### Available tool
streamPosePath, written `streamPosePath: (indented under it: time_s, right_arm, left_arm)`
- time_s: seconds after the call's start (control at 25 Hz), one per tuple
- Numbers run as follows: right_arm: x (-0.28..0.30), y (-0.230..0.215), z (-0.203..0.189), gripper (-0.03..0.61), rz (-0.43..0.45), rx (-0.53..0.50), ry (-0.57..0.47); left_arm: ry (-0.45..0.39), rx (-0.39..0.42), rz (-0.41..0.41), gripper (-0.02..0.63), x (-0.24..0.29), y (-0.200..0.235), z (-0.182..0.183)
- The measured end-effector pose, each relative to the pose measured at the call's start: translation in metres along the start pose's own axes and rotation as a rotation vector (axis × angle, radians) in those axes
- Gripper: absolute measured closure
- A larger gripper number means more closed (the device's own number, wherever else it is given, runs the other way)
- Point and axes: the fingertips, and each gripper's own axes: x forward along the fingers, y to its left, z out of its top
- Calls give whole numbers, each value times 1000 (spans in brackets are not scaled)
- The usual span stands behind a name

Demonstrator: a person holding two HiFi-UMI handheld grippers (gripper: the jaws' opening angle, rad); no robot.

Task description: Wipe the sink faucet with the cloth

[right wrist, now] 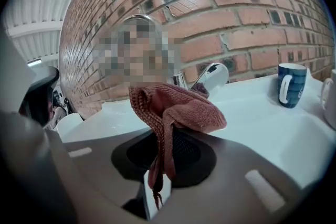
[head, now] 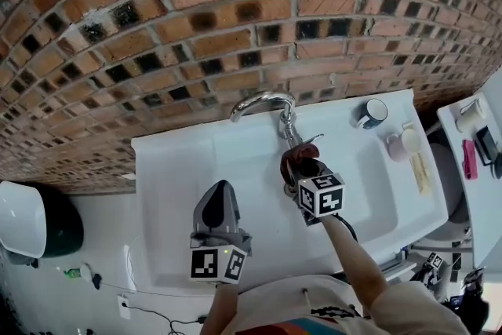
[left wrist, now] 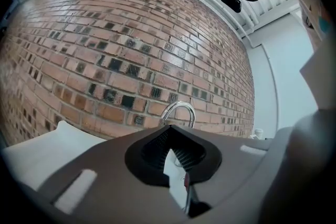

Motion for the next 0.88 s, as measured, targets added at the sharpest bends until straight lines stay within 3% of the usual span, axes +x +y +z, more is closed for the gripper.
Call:
streamPosePath:
  time_s: [0.24, 0.64, 0.88]
  right_arm:
    - [-23, -18, 25, 528, -42, 17, -76]
    - [-69, -85, 72, 528, -214, 108, -234]
    - [-73, -56, 74, 529, -200, 74, -241]
  left_arm:
    - [1, -4, -1, 609, 2, 1, -1]
    - [-2, -13, -3, 609, 1, 2, 0]
    - [-7, -19, 0, 609, 1, 1, 0]
